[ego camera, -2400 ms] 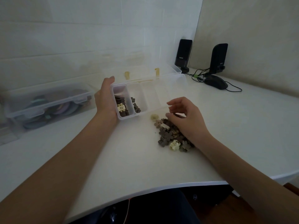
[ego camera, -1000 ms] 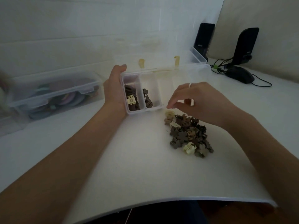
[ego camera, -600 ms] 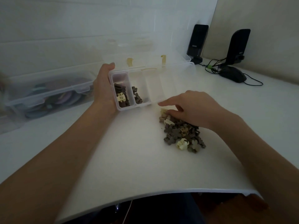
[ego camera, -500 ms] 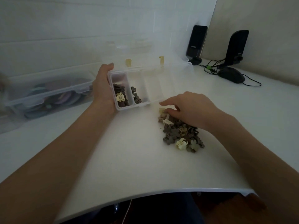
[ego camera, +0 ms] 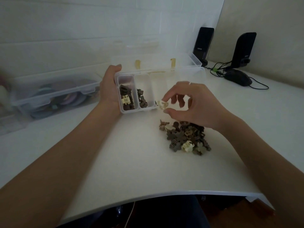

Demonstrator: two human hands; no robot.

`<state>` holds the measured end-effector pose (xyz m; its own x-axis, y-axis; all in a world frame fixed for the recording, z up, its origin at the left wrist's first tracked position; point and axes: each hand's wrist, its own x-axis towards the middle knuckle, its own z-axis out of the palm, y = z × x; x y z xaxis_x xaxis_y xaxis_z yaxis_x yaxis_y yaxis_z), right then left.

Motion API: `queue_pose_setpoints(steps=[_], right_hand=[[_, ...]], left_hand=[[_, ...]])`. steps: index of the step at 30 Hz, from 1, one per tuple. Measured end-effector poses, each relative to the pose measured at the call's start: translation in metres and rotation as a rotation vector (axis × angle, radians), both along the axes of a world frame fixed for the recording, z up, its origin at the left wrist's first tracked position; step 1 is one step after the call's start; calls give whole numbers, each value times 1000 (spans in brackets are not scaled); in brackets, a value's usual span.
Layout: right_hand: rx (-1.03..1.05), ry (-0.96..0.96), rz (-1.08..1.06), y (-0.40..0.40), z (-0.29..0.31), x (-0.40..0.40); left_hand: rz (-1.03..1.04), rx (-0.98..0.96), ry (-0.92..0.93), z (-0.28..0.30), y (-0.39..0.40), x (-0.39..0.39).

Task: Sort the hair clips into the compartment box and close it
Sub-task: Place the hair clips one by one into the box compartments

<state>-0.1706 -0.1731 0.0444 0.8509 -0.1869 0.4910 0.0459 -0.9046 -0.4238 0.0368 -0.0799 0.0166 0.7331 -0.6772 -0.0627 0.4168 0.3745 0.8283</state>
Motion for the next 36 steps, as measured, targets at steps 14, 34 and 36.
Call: queue_pose_setpoints(steps=[14,34,36], right_hand=[[76,-67,-9,-2,-8,4],[-139,-78,-272,-25,-2,-2],[-90,-85,-186,-21,1,-4]], left_hand=[[-224,-9,-69,0,0,-8],[-188,38,-71,-3,-1,5],[-183,30,-84,-3,-1,4]])
